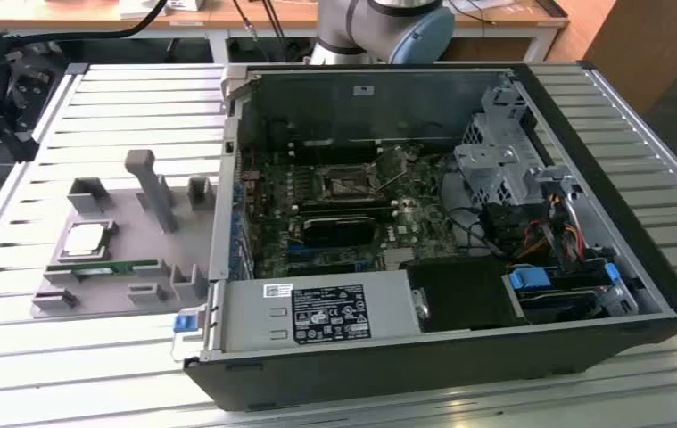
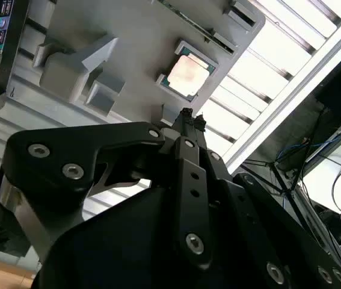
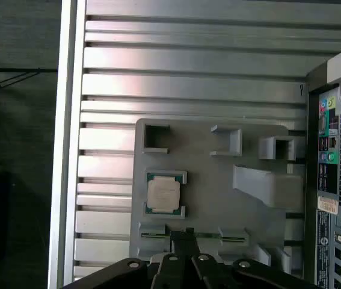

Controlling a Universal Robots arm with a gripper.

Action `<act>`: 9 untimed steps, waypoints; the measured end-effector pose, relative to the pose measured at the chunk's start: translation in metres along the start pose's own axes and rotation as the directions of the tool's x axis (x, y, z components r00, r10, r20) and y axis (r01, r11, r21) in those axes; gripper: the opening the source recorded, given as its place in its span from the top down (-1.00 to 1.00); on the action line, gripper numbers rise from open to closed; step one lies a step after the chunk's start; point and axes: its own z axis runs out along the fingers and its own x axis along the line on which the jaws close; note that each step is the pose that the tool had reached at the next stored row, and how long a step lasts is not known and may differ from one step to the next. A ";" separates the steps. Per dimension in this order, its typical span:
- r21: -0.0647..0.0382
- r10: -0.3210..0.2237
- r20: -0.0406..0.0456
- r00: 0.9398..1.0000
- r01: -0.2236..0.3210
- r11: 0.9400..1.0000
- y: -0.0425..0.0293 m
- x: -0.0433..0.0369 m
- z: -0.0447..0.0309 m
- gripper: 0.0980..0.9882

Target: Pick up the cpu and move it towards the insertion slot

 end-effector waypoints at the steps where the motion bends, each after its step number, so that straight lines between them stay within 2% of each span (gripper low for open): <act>1: 0.000 0.000 0.000 1.000 0.000 1.000 0.0000 0.0000 0.0000 0.98; 9: 0.000 0.000 0.000 1.000 0.000 1.000 -0.0004 0.0021 0.0047 0.98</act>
